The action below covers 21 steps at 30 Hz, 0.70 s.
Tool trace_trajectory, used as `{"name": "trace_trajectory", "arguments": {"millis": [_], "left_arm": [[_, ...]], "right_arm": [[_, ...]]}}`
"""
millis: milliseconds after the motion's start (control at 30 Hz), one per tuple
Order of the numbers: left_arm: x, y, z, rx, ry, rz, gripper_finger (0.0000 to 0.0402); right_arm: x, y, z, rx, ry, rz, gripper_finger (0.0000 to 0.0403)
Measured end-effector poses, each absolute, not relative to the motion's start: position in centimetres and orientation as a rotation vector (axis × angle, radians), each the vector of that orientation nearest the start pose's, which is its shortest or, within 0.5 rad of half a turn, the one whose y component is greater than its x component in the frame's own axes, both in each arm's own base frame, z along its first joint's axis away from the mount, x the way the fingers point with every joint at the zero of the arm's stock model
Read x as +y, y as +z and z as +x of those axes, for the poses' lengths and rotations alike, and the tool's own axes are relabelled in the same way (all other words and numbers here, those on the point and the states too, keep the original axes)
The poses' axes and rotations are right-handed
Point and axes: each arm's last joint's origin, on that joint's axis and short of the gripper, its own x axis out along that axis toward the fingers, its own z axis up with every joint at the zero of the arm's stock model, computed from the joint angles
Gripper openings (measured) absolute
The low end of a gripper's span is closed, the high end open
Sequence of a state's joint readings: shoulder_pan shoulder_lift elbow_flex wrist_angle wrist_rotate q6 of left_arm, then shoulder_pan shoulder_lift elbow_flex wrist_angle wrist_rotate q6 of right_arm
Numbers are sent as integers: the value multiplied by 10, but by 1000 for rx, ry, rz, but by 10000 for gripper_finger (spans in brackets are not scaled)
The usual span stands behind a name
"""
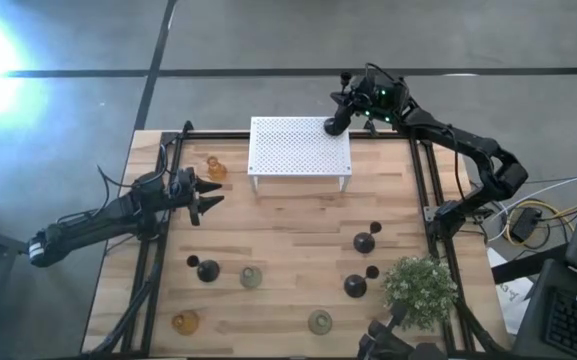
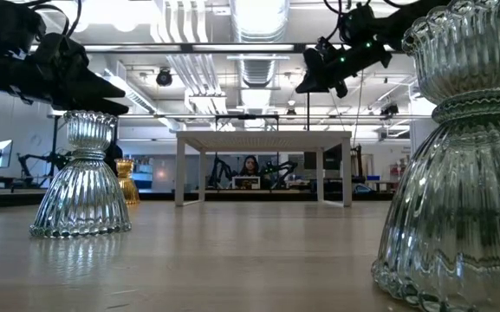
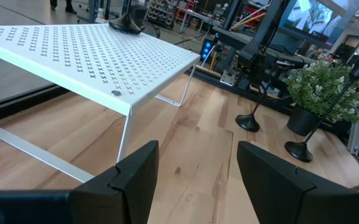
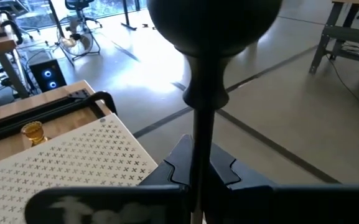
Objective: Pick & Place candle stick holders
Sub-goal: Put the black candle holder on the shelf
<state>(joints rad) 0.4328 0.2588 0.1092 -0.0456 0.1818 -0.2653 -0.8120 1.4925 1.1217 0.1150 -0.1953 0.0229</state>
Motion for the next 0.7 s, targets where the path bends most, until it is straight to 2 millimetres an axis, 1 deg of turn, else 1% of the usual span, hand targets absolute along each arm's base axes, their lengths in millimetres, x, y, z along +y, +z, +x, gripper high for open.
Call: {"name": "trace_trajectory", "arguments": {"millis": [400,700], "left_arm": [[42,175,102,153,274,-322,222],[42,175,102,153,274,-323,222]], "right_arm": [[-244,304,239,226,-616,150,8],[-244,304,239,221,-616,147,8]]}}
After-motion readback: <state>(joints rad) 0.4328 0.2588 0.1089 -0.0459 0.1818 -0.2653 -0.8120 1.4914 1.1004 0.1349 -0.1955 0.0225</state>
